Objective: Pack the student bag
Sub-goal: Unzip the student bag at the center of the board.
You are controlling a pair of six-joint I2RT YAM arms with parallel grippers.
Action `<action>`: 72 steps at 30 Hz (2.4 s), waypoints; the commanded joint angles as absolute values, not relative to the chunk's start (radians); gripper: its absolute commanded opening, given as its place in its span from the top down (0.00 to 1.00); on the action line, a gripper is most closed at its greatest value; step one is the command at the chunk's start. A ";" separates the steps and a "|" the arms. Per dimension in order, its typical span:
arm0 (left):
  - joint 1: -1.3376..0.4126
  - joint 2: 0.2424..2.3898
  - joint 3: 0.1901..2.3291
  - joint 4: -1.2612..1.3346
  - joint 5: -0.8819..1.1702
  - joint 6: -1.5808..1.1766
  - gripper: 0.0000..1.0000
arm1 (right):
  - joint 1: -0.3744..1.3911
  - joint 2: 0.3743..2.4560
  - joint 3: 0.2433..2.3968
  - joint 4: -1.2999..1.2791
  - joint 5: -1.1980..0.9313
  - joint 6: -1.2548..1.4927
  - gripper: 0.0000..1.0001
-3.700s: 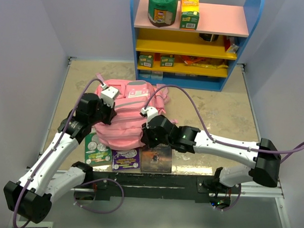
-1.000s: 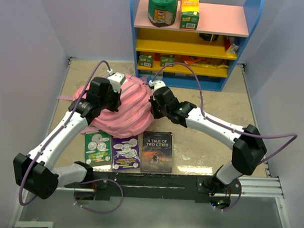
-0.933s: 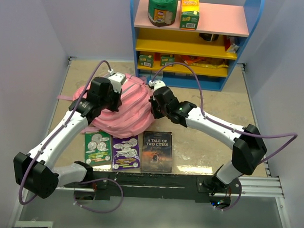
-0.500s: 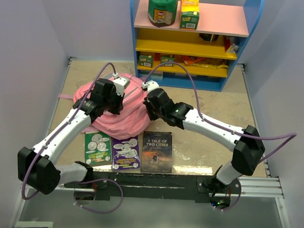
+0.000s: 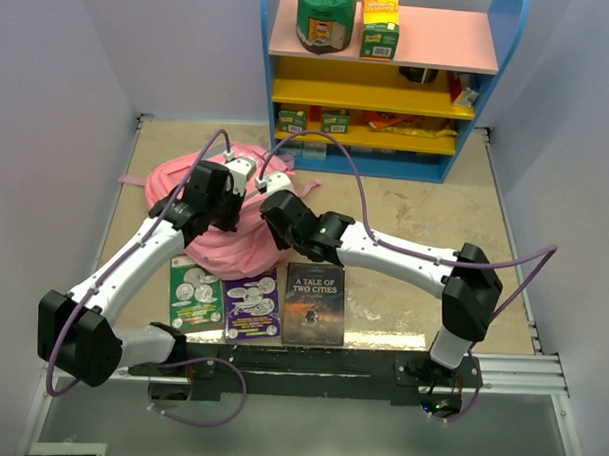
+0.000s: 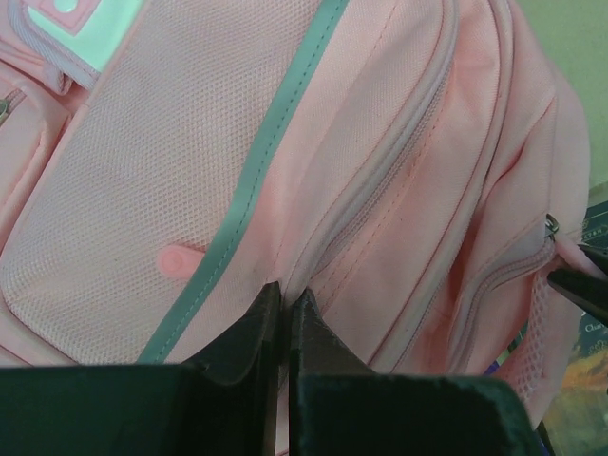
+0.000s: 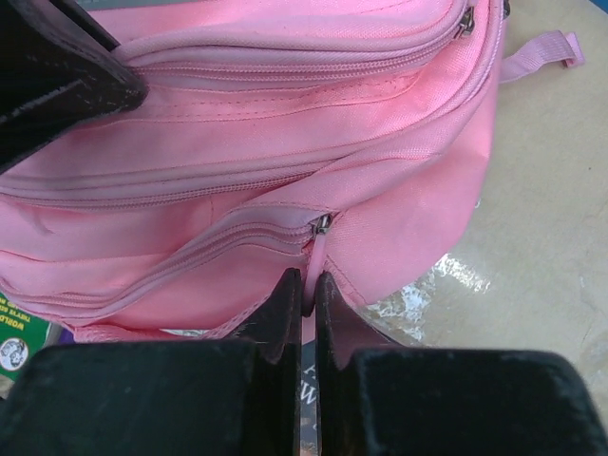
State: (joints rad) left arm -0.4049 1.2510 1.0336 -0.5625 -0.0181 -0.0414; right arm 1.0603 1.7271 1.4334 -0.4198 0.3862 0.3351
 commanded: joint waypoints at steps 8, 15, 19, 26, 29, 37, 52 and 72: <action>-0.425 1.215 1.060 -0.207 0.095 -0.120 1.00 | 1.218 1.680 1.453 -0.319 0.253 0.465 1.00; -0.390 1.183 1.035 -0.199 0.130 -0.132 1.00 | 1.213 1.526 1.223 -0.330 0.342 0.472 1.00; -0.383 1.166 1.051 -0.212 0.166 -0.118 1.00 | 1.200 1.467 1.126 -0.278 0.356 0.419 1.00; -0.382 1.141 1.029 -0.213 0.181 -0.086 1.00 | 1.121 1.473 1.109 -0.242 0.376 0.339 0.98; -0.382 1.135 1.035 -0.219 0.154 -0.066 1.00 | 1.095 1.468 1.082 -0.206 0.367 0.324 0.58; -0.380 1.108 1.042 -0.247 0.167 -0.035 1.00 | 1.005 1.376 0.974 -0.120 0.287 0.258 0.40; -0.379 1.065 1.097 -0.403 0.181 0.173 1.00 | 0.877 1.183 0.782 0.129 0.177 0.057 0.80; -0.351 1.052 1.180 -0.565 0.216 0.279 1.00 | 0.735 1.423 0.730 0.482 -0.351 -0.034 0.31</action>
